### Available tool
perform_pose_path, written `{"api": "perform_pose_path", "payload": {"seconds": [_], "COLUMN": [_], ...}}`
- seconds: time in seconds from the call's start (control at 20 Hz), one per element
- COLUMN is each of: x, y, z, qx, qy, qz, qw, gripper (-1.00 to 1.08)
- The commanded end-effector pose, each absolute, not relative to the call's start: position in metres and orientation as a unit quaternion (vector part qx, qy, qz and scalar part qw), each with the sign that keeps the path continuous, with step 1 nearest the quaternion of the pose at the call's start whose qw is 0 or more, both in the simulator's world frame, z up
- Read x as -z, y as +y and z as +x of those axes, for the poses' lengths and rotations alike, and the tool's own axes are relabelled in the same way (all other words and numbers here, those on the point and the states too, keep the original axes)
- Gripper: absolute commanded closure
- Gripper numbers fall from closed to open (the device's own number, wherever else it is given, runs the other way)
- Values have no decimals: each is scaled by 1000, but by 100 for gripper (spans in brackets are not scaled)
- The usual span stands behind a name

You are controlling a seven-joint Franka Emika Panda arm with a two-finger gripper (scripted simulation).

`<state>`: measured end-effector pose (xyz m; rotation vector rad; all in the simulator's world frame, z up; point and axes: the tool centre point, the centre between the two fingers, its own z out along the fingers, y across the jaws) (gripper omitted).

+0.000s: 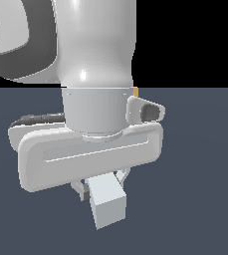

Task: Insert the peg into the horizontal hole in a box.

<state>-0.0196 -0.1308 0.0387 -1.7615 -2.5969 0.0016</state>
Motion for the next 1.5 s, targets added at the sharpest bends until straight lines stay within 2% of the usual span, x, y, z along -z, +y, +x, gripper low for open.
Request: {"api": "perform_pose_path", "payload": {"seconds": [0.0, 0.7, 1.45], "x": [-46, -76, -92], "y": [-123, -70, -39], "z": [-26, -58, -64], "qx": [0, 1, 0], "qy": [-811, -711, -654], "qz": [-585, -704, -757], "qw": [0, 0, 0], "gripper": [108, 108, 108]}}
